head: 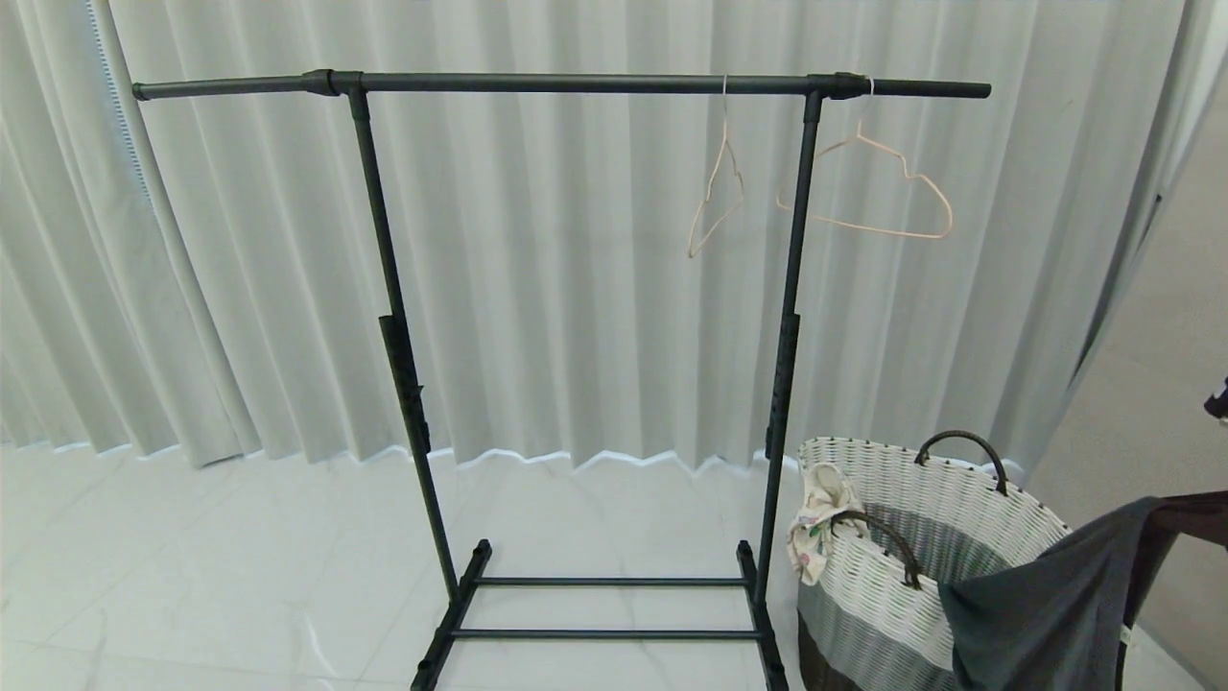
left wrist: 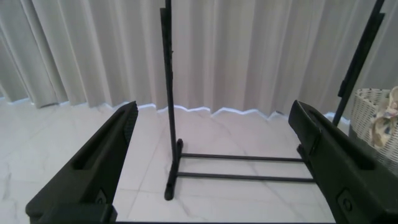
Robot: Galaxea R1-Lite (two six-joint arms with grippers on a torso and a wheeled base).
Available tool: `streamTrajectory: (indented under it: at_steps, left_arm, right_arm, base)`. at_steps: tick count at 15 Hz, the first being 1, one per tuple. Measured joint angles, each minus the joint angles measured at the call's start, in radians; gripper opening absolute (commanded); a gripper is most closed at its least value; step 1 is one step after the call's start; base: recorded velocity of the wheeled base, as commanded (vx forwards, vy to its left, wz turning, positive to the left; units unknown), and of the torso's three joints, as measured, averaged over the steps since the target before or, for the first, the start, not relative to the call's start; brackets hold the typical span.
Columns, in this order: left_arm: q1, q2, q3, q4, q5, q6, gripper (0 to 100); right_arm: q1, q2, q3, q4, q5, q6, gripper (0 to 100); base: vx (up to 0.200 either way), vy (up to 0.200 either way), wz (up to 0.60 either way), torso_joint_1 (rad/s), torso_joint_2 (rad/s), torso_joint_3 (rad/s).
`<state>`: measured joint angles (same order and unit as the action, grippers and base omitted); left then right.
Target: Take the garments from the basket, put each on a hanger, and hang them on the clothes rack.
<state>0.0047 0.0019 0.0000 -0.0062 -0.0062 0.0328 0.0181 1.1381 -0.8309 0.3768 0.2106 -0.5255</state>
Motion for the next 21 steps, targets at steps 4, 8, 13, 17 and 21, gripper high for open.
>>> streamTrajectory:
  at_steps: [4,8,13,17,21]
  left_arm:
    - [0.001,0.000,0.000,0.000,0.000,0.003,100]
    - [0.000,0.000,0.000,0.001,-0.001,0.051,100]
    - [-0.016,0.033,-0.074,-0.016,-0.046,0.013,100]
    - [-0.056,0.336,-0.428,-0.056,-0.073,-0.069,100]
    - [-0.248,0.799,-0.836,-0.073,-0.100,-0.097,100]
  right_arm:
    - [0.128,0.001,-0.035,-0.049,-0.002,0.139,0]
    - [0.236,0.088,-0.094,-0.195,-0.004,0.237,0]
    - [0.272,0.257,-0.286,-0.371,-0.003,0.391,0]
    - [0.321,0.320,-0.382,-0.389,-0.003,0.433,0]
    - [0.389,0.329,-0.391,-0.387,-0.001,0.433,0]
  base:
    - [0.000,0.000,0.00,0.000,0.00,0.000]
    - [0.000,0.000,0.00,0.000,0.00,0.000]
    - [0.000,0.000,0.00,0.000,0.00,0.000]
    - [0.000,0.000,0.00,0.000,0.00,0.000]
    - [0.000,0.000,0.00,0.000,0.00,0.000]
